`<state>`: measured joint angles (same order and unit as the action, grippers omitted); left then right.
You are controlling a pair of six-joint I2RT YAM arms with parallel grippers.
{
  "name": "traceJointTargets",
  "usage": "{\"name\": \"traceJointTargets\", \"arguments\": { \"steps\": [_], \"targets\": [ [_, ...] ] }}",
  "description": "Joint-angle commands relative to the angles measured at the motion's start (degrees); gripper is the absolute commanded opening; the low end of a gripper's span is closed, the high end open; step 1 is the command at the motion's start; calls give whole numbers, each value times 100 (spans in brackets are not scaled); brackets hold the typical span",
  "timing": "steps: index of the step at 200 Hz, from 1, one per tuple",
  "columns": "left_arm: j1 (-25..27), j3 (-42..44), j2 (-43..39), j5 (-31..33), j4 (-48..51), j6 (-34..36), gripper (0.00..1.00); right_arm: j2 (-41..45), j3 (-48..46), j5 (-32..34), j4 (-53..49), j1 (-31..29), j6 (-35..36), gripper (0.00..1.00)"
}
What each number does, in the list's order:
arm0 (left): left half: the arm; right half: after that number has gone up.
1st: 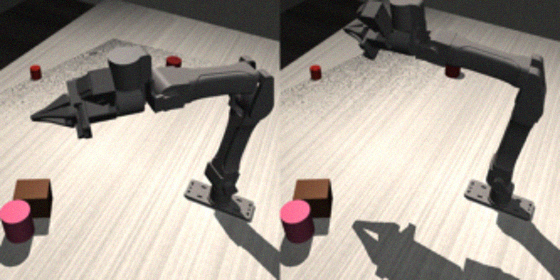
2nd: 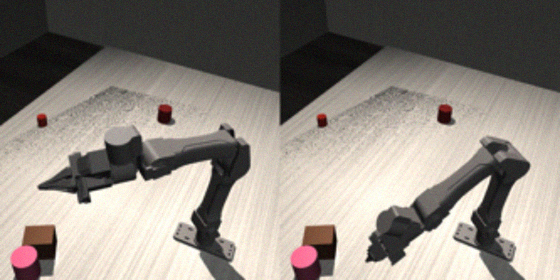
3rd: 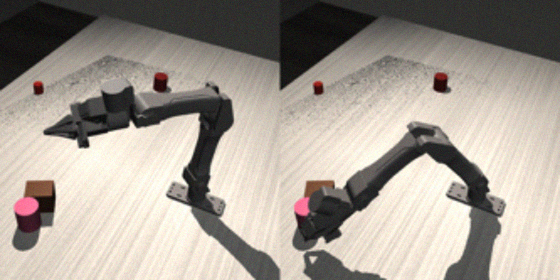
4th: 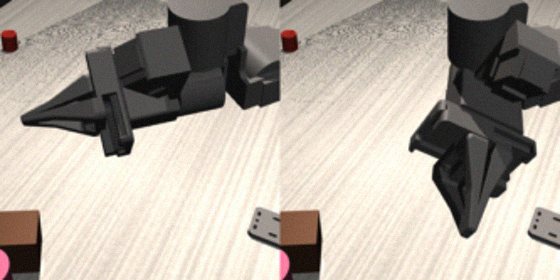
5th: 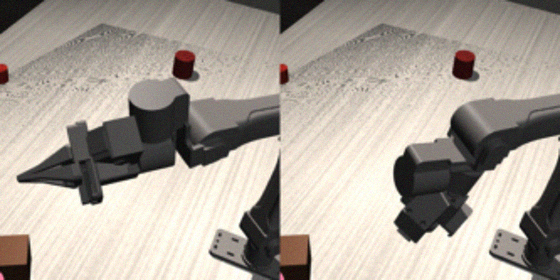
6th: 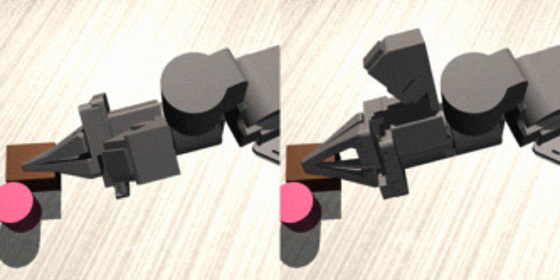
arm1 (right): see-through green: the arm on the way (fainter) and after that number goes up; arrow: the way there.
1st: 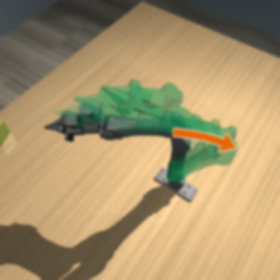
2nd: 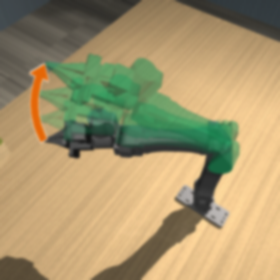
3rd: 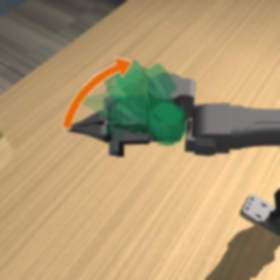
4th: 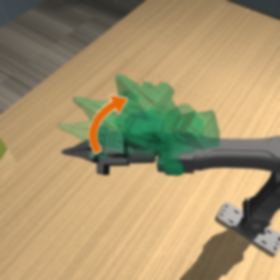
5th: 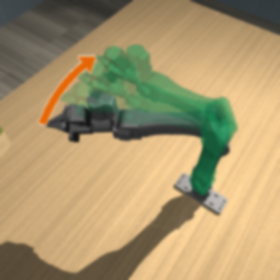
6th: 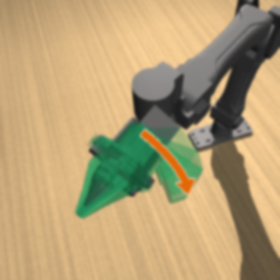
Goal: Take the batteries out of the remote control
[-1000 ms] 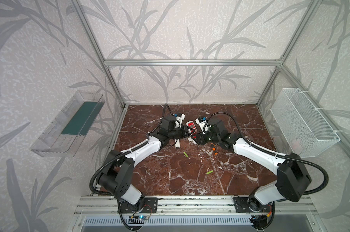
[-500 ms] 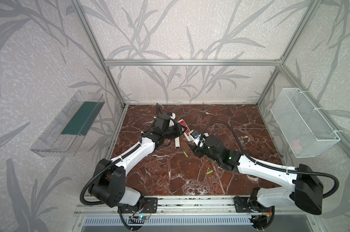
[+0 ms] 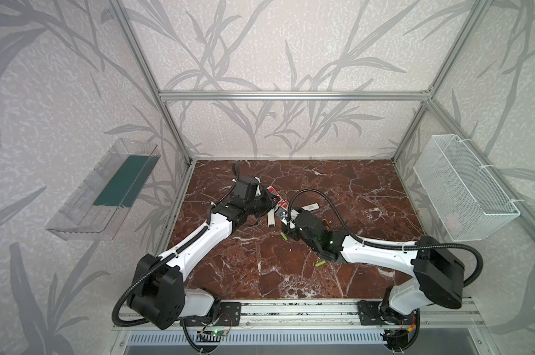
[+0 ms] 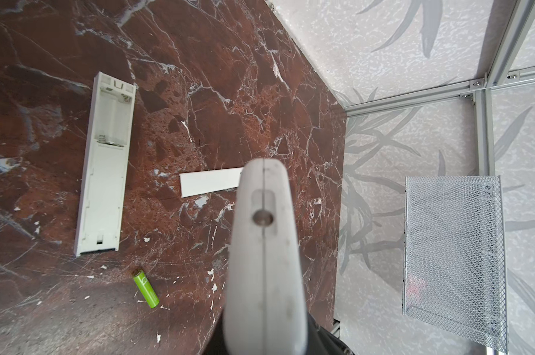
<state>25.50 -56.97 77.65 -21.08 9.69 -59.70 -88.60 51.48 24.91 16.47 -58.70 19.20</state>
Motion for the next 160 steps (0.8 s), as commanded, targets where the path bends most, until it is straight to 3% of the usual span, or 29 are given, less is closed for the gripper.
{"name": "traceJointTargets", "arguments": {
  "steps": [1, 56, 87, 109, 123, 160],
  "targets": [
    [26, -58, -190, 26, 50, -360, 7, -90, 212, 199, 429, -168, 309, 59],
    [0, -23, -233, 10, 95, -754, 7, -382, 286, 491, 758, -401, 950, 33],
    [-44, 2, -236, -118, 50, -931, 7, -619, 369, 806, 923, -475, 1339, 33],
    [-81, 55, -259, -202, -21, -1058, 7, -757, 406, 1013, 1080, -502, 1534, 45],
    [-106, 84, -270, -270, -88, -1137, 7, -836, 415, 1138, 1193, -511, 1644, 46],
    [-148, 127, -268, -433, -208, -1253, 7, -794, 307, 1181, 1508, -520, 1784, 15]
  ]
}}
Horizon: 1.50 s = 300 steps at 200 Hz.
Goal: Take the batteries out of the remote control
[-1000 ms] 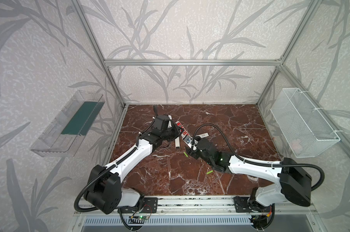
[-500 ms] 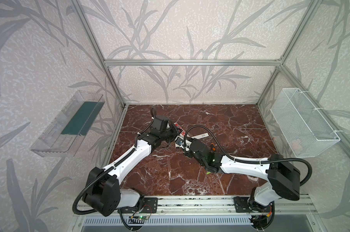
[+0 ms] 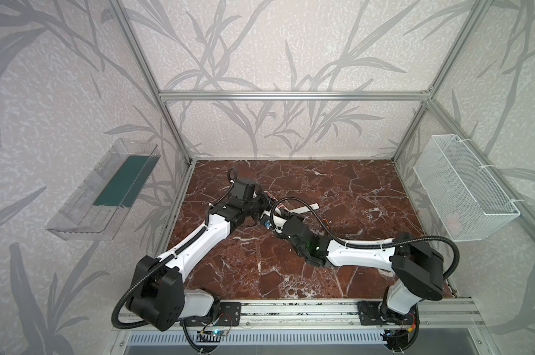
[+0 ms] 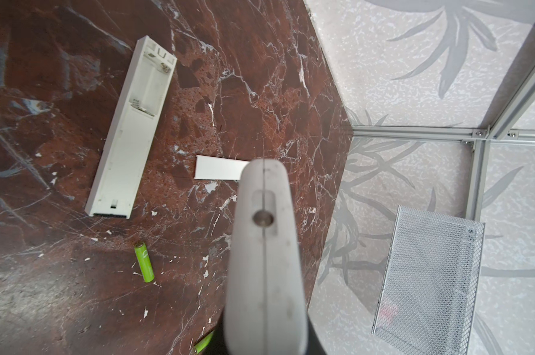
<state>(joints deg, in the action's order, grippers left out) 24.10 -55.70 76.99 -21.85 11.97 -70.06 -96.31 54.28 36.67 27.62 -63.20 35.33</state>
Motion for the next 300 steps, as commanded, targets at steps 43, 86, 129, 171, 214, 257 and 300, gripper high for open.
{"name": "traceJointTargets", "arguments": {
  "steps": [43, 86, 129, 171, 214, 257, 300],
  "targets": [
    [-105, 108, -228, -621, -664, -356, 25, 87, -67, 14, 587, -70, 305, 2],
    [-297, 342, -502, -834, -1276, -404, 63, 195, -111, 191, 801, -70, 204, 0],
    [-692, 311, -810, -1187, -1309, 77, 98, 539, 46, -128, 65, 107, -746, 0],
    [-1205, 124, -1229, -1028, -374, 1765, 99, 1211, 597, -2110, -1906, 1108, -3076, 0],
    [-1372, 594, -1791, -1474, -1206, 3383, 99, 1669, 751, -4630, -2252, 2251, -4616, 0],
    [-1343, 1142, -1534, -3016, -3654, 2930, 93, 1573, 1380, -6610, -2870, 2889, -5212, 0],
    [-1254, 1299, -1336, -3367, -4421, 2922, 92, 1363, 1718, -8045, -2585, 3209, -5938, 0]
  ]
}}
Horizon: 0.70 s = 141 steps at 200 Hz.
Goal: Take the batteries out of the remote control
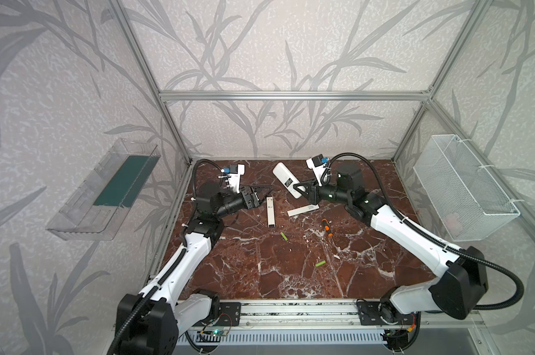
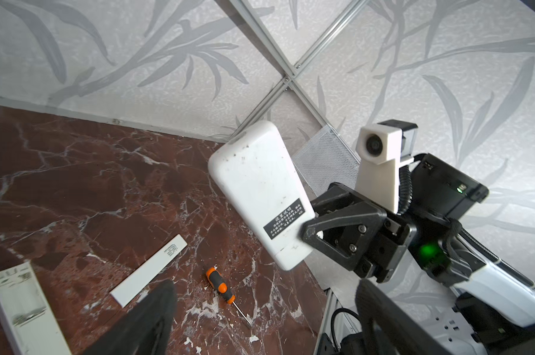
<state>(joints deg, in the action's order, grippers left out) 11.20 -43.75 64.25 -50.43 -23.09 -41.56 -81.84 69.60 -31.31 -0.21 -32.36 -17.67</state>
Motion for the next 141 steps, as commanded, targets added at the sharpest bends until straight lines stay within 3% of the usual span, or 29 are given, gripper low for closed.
{"name": "traceJointTargets", "arguments": {
  "steps": [1, 43, 69, 84, 115, 141],
  "targets": [
    [33, 108, -61, -514, -929, 75, 92, -85, 181, -1273, 210, 129, -661, 0],
    [94, 209, 38, -945, -1723, -194, 90, -164, 272, -1799, 371, 197, -916, 0],
    [383, -89, 130, -847, -897, 232, 83, -176, 319, -1969, 324, 204, -938, 0],
    [468, -92, 207, -736, -968, 223, 81, -143, 299, -2040, 399, 196, -981, 0],
    [517, -28, 471, -821, -1884, -476, 76, -43, 176, -2153, 626, 199, -1127, 0],
    [576, -125, 682, -940, -2592, -1047, 62, -25, 148, -2296, 691, 200, -1186, 0]
  ]
}}
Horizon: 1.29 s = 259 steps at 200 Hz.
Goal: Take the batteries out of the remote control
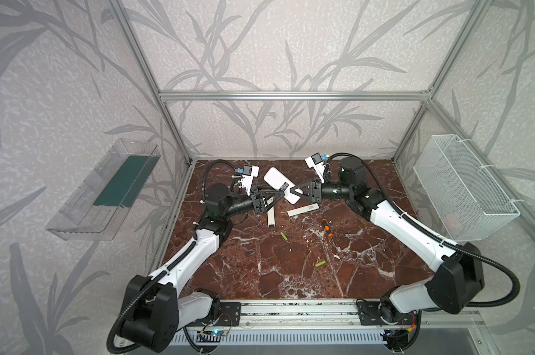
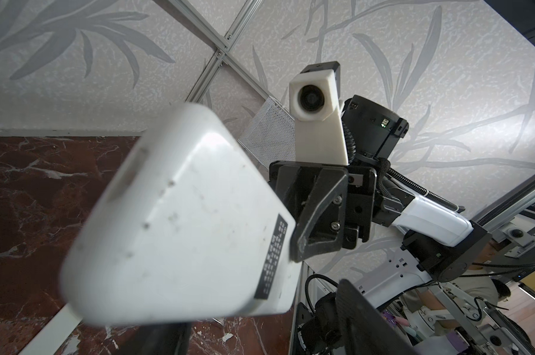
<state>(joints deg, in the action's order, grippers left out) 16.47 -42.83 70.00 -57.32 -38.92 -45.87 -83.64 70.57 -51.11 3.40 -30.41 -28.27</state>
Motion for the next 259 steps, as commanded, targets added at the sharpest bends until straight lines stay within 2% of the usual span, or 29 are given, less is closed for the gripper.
{"name": "traceJointTargets", "arguments": {
  "steps": [1, 23, 76, 111, 153, 177, 204, 218, 230, 259],
  "targets": [
    [54, -222, 113, -257, -1024, -634, 62, 155, 53, -314, 329, 3, -126, 0],
    [94, -224, 169, -243, -1471, -792, 55, 155, 36, -302, 311, 1, -122, 0],
    [202, -201, 133, -166, -1335, -722, 33, 115, 104, -259, 26, 5, -100, 0],
    [364, -200, 204, -1, -1416, -768, 36, -7, 76, -362, 66, 8, -275, 0],
    [375, -116, 421, 191, -2519, -1621, 33, -156, -41, -385, 471, 7, -666, 0],
    [375, -147, 541, 283, -2918, -2032, 19, -250, -61, -212, 512, 8, -787, 0],
    [375, -147, 509, 347, -2642, -1926, 4, -337, -60, -80, 633, 23, -1144, 12],
    [375, -98, 432, 446, -2385, -1740, 2, -346, -95, 40, 733, 47, -1345, 34],
    [375, -57, 323, 563, -2040, -1516, 0, -301, -203, 237, 941, 90, -1632, 45],
    [375, 56, -70, 1167, -861, -748, 0, 49, -909, 1154, 1717, 198, -2572, 54]
  ]
}}
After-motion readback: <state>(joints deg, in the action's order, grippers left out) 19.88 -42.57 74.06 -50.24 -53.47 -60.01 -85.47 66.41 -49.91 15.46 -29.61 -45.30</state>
